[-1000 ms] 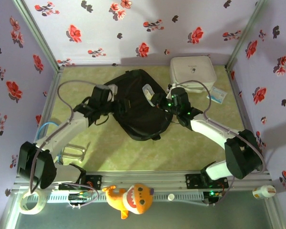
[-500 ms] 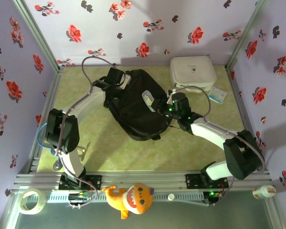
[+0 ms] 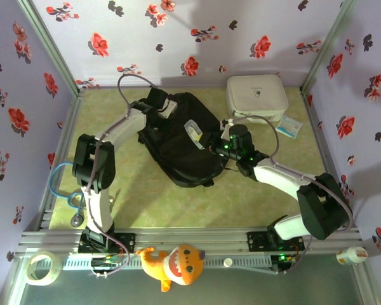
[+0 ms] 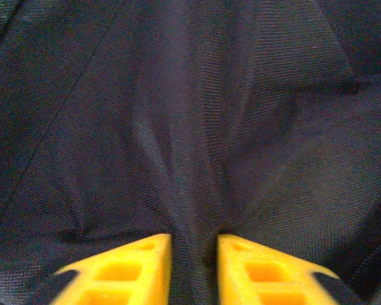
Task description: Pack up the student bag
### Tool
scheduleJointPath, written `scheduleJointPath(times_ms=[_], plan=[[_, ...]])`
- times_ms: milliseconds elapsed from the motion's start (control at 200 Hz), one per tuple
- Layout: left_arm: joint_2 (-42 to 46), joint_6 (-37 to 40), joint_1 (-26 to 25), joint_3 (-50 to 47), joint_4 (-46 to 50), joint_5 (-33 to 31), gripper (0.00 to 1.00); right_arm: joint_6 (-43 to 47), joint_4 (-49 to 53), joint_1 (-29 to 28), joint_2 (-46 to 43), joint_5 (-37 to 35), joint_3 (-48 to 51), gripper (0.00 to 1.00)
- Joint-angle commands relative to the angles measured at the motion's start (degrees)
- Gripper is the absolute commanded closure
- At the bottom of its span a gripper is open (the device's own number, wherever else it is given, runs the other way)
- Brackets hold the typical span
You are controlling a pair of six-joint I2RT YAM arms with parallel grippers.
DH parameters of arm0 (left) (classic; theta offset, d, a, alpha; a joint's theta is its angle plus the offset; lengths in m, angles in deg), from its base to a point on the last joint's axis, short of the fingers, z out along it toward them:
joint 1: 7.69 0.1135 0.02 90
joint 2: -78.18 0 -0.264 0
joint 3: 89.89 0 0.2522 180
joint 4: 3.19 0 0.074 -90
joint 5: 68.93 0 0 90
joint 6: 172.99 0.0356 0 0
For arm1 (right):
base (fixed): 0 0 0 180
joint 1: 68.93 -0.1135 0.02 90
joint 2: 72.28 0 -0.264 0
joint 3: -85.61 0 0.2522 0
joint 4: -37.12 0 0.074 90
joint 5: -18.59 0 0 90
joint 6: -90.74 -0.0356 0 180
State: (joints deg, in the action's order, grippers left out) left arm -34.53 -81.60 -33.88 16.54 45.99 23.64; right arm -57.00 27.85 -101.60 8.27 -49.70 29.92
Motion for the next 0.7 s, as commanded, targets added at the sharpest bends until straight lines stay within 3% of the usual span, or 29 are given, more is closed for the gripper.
scheduleJointPath(times_ms=[0,120,695], plan=[[-0.76,-0.48,0.22,2.10,1.17,1.79,0.85,-1.57,-3.47,-0.64,0.20,1.79,1.15,0.80],[-0.03,-0.85,0.30,2.13,1.26,2.67,1.00,-1.94,-3.61,-0.80,0.86,1.97,1.50,0.80],[13.91,-9.15,0.68,-5.67,-6.20,8.57,1.00,-4.59,-2.51,-2.04,6.91,3.80,-0.16,0.80]])
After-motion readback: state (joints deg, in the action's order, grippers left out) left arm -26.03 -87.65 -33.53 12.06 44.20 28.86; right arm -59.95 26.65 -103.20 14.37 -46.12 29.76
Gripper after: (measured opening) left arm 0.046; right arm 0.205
